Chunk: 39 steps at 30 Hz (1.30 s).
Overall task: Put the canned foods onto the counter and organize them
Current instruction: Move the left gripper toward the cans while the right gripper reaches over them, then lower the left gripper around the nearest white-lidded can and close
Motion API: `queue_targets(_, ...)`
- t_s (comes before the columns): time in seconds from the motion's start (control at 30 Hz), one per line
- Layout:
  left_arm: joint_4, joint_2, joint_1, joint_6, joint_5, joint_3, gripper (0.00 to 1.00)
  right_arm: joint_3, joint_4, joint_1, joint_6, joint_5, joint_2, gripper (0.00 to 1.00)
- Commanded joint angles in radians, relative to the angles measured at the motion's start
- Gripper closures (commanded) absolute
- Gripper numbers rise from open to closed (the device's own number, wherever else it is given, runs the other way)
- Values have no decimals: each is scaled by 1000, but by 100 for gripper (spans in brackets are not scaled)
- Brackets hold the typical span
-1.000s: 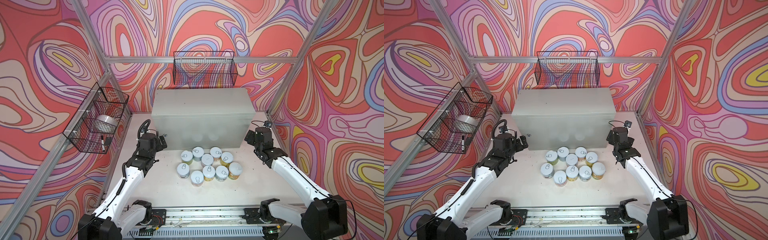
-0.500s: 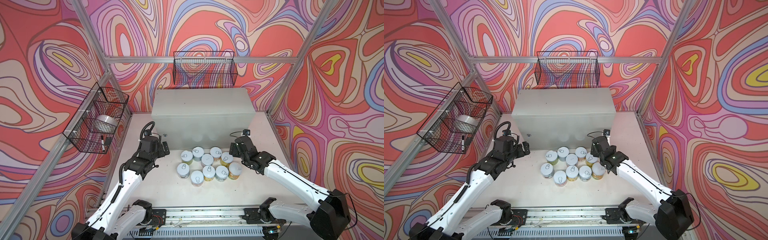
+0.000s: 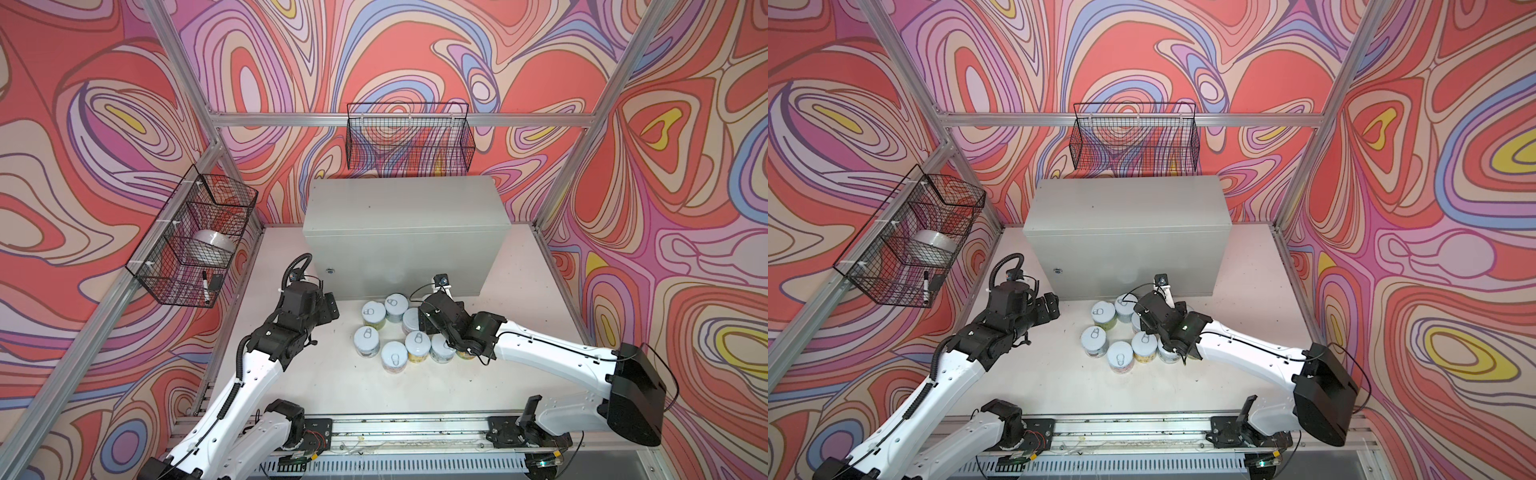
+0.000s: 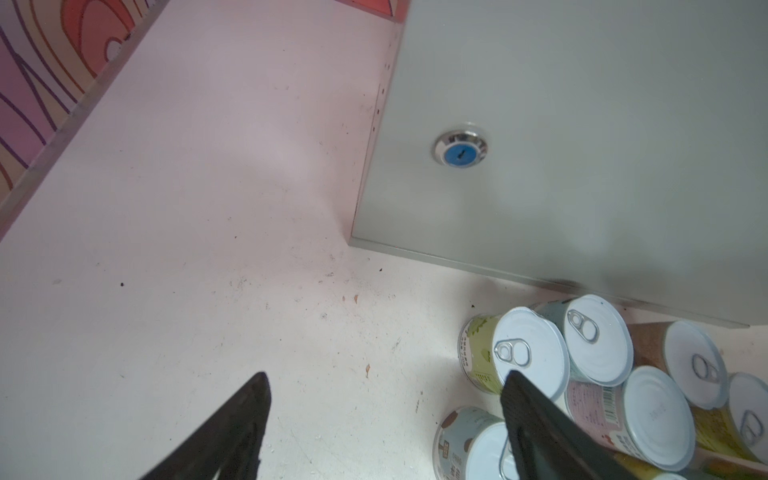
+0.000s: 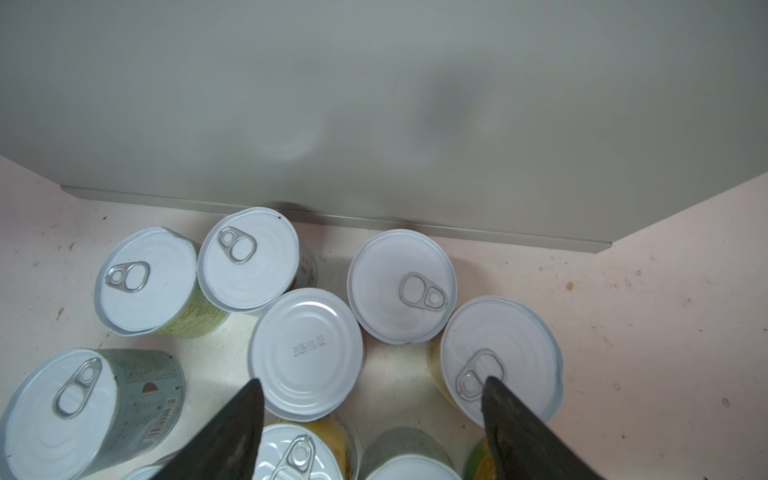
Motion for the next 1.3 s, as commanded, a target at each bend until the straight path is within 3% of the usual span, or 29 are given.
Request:
queue_targets(0.0, -53, 13, -41, -11, -26, -5, 9, 13, 5, 4, 33, 3, 2, 14)
queue_targets(0.1, -50, 41, -92, -13, -3, -12, 5, 5, 5, 5, 47, 1, 2, 11)
queue_targets(0.2, -15, 34, -206, -10, -38, -48, 0, -7, 16, 6, 55, -3, -2, 9)
queue_targets(0.47, 216, -44, -374, -59, -69, -240, 0, 3, 22, 6, 60, -6, 25, 9)
queue_targets(0.83, 380, 68, -392, 18, 77, -316, 0, 1, 40, 5, 79, -13, 49, 8)
queue_targets(1.27, 408, 170, -395, 22, 101, -322, 0, -12, 53, 5, 103, -22, 84, 9)
